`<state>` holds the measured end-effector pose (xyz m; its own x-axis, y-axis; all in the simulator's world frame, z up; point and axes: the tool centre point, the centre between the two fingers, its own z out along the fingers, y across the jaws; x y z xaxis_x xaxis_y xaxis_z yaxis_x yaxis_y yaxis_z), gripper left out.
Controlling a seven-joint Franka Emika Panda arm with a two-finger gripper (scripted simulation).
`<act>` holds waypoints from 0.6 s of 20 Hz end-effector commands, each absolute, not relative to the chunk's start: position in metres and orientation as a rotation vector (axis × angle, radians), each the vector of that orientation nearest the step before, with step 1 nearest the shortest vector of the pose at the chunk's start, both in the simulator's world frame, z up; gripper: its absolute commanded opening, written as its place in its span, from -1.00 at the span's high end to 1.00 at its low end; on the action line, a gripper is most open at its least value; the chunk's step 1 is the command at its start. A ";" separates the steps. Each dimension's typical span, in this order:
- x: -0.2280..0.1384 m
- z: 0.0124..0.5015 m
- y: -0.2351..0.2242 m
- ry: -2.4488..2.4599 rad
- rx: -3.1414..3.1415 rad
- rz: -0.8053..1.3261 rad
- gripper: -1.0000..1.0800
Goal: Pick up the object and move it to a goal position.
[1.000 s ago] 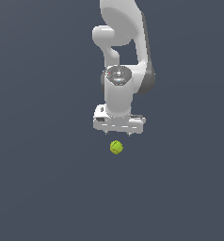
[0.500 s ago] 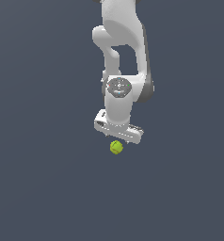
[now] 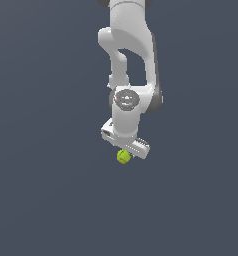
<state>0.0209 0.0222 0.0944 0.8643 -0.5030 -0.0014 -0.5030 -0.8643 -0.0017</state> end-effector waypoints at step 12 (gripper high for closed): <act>0.021 0.073 0.022 0.852 -3.024 0.000 -0.92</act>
